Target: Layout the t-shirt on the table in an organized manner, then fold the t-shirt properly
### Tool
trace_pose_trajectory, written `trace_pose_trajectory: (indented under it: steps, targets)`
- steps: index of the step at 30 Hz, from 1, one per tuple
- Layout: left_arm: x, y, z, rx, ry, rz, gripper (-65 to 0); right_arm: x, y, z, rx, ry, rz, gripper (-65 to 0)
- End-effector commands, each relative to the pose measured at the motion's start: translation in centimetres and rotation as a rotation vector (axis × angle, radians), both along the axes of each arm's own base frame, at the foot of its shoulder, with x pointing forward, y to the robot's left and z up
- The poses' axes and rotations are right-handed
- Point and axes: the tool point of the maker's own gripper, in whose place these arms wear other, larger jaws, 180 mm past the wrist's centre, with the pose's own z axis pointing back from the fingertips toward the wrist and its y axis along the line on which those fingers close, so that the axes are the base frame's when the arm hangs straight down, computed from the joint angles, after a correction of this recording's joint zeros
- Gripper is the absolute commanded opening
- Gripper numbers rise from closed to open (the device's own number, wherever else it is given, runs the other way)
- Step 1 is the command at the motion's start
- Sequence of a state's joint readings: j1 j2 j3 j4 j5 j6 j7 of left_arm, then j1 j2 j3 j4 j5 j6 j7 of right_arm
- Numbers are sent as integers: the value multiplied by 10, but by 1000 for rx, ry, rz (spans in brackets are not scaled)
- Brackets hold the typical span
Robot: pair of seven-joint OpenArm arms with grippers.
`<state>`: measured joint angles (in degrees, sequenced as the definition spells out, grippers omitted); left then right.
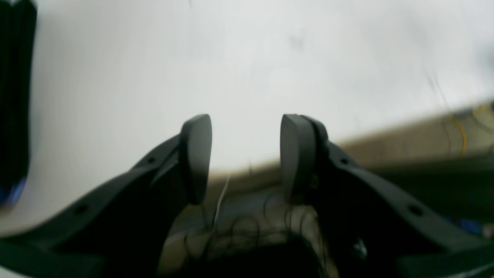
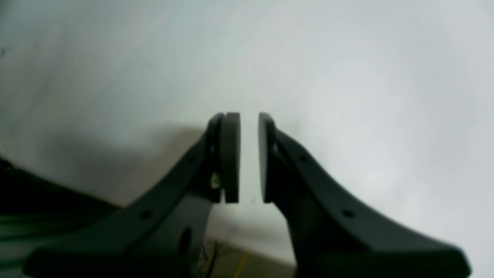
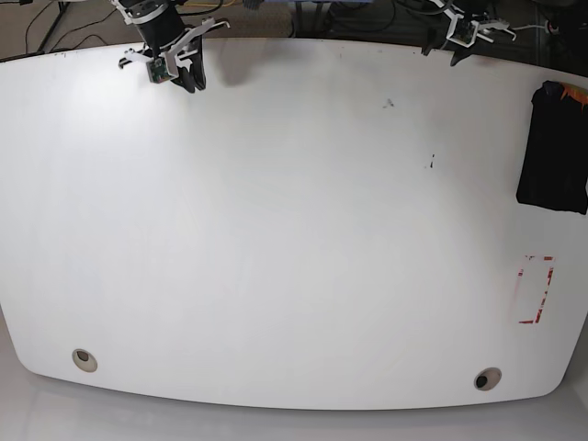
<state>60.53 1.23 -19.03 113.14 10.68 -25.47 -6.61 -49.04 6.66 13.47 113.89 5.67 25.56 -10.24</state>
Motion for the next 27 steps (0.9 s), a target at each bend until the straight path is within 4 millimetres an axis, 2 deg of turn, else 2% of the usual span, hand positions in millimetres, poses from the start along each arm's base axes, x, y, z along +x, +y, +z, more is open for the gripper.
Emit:
trace_pose_trajectory:
  steps: [1,10,15,19,24,27]
  targets:
    - [-25,-2,5,-17,45,-4,-392,-16,3,7,18,10,9,-572]
    - [-90,2,-4,-11,230,1,-392,-86,3,-7,19,196,8,-572]
    - [-96,10,-8,7,256,-52,-392,-130,6,-8,28,310,8,-617]
    - [-117,22,-23,7,326,-47,-392,-161,6,-12,33,395,-4,-645]
    - [-151,36,-49,-17,432,5,-392,-183,0,-25,29,464,-15,-636]
    - [-154,43,-69,-23,457,19,-392,-184,-3,-37,24,474,-23,-636]
